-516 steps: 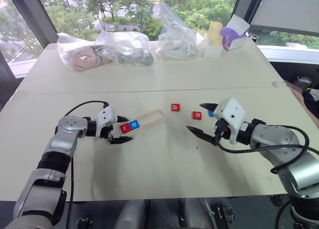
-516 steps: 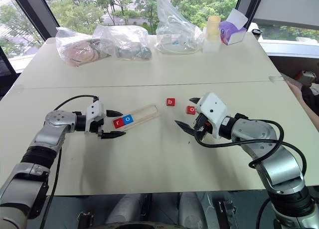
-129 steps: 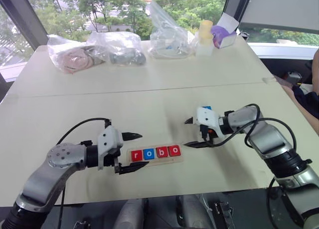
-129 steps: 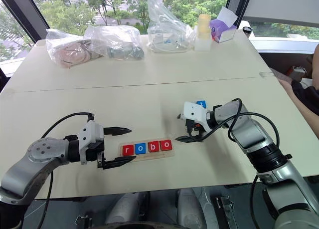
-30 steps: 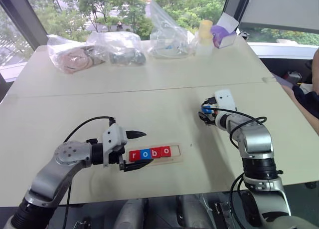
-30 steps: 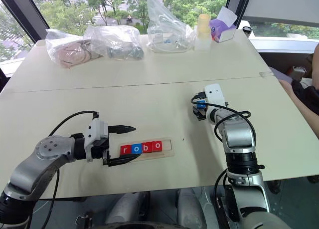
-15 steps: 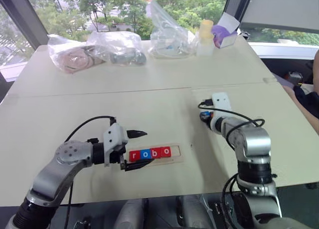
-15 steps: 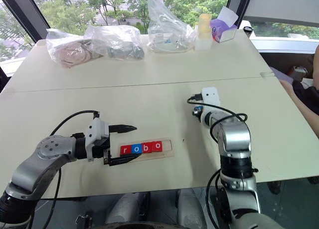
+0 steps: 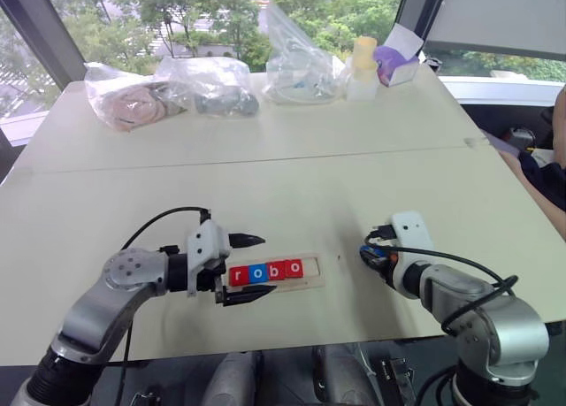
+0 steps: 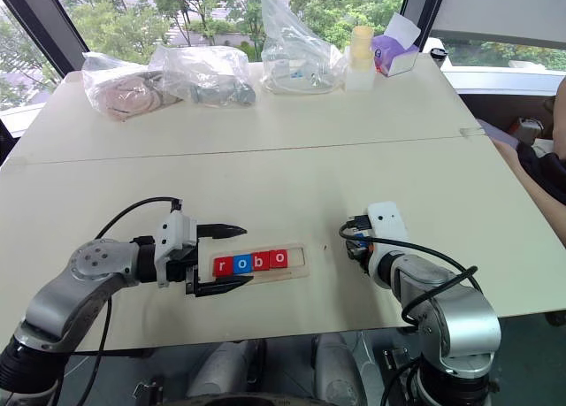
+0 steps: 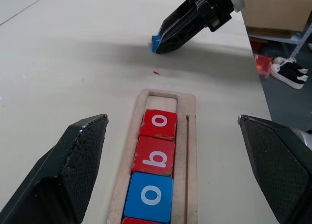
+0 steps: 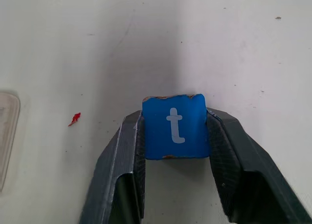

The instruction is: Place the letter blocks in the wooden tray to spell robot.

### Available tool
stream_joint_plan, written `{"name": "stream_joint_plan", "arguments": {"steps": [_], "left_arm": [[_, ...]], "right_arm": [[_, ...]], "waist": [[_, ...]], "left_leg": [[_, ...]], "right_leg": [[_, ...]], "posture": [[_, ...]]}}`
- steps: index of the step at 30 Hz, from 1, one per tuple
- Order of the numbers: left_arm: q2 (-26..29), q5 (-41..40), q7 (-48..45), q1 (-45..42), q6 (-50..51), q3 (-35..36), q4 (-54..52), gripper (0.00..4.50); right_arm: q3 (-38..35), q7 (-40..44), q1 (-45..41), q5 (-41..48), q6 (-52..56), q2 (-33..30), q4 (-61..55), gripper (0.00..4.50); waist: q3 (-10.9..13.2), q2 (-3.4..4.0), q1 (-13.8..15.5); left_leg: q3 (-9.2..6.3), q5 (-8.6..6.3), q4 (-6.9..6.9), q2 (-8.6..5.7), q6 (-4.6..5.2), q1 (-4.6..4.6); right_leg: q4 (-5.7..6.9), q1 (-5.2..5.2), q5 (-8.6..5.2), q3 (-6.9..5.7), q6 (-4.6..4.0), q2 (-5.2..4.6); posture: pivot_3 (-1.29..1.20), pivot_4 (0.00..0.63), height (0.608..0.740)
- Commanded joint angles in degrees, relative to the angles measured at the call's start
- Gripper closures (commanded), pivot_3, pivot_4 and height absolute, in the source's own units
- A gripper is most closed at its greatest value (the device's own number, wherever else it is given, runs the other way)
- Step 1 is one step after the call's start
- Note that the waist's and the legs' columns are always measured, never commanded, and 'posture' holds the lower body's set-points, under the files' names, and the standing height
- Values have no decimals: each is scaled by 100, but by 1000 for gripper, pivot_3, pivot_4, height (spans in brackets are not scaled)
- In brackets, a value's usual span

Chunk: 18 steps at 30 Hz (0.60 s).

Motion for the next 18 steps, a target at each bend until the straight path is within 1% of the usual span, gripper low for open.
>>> {"name": "stream_joint_plan", "arguments": {"steps": [1, 2, 3, 4, 6, 7, 9, 10, 12, 15, 18], "left_arm": [[-9, -44, -18, -173, -65, 48, -26, 0], [-17, -48, -14, -196, -60, 53, -7, 0], [-18, -44, -20, -211, -65, 52, 13, 0], [-15, -38, -22, -212, -69, 51, 16, 0], [-16, -26, -27, -224, -78, 44, 34, 0], [-19, -18, -25, -236, -85, 43, 44, 0], [-24, -16, 5, -232, -82, 55, 14, 0], [-25, -14, 17, -228, -83, 63, 6, 0], [-23, -17, 34, -222, -79, 79, -4, 0], [-12, -24, 65, -197, -78, 100, -37, 0], [18, -52, 92, -129, -59, 142, -109, 0]], "right_arm": [[-102, 454, -223, 592, 41, -618, 3, 940], [-130, 663, -355, 750, 41, -912, 83, 448], [-122, 1126, -504, 937, -168, -1422, 230, 34], [-88, 1582, -594, 1093, -451, -1927, 422, 34], [47, 2122, -643, 1235, -953, -2599, 723, 34], [178, 2410, -591, 1147, -1476, -2937, 954, 34], [537, 3732, -383, 742, -3508, -3740, 1754, 34], [695, 4251, -368, 597, -4311, -3982, 2183, 34], [982, 4897, -490, 423, -5294, -4179, 2920, 34], [1352, 5524, -675, 171, -6221, -4249, 3705, 34], [1740, 5993, -911, -152, -6999, -4165, 4406, 34]], "waist": [[0, 0, 0], [1, 0, 2], [4, 4, 2], [4, 4, 2], [4, 0, 3], [4, -4, 5], [4, -4, 7], [5, -4, 4], [7, -8, -5], [8, -9, -20], [9, -7, -3]], "left_leg": [[1, 0, 1, 0, 0, -1], [2, 0, 1, -1, 0, -1], [3, 0, 5, -1, 0, -2], [6, 0, 10, -2, 0, -2], [4, -1, 9, -2, 2, 0], [4, -1, 7, -1, 3, 0], [2, -3, 1, 1, 6, 0], [6, -4, 3, 0, 8, 0], [10, -5, 4, 0, 9, 1], [9, -5, 7, 0, 9, 4], [8, -5, 8, 1, 9, 5]], "right_leg": [[0, 0, 0, 0, 0, 0], [-2, 1, 0, 0, 0, -2], [-3, 4, 0, 0, 0, -2], [-5, 6, 0, 0, 1, -3], [-11, 13, -1, -5, 3, -3], [-12, 14, -1, -7, 5, -2], [-15, 15, -2, -13, 11, -2], [-15, 17, -3, -15, 17, -2], [-17, 19, -4, -14, 19, -3], [-15, 21, -3, -9, 18, -4], [-12, 21, -2, -7, 17, -4]], "posture": [[0, 150, 740], [0, 150, 740], [0, 150, 740], [0, 150, 740], [0, 150, 740], [0, 150, 740], [0, 150, 740], [0, 150, 740], [0, 150, 740], [0, 150, 740], [0, 150, 740]]}}
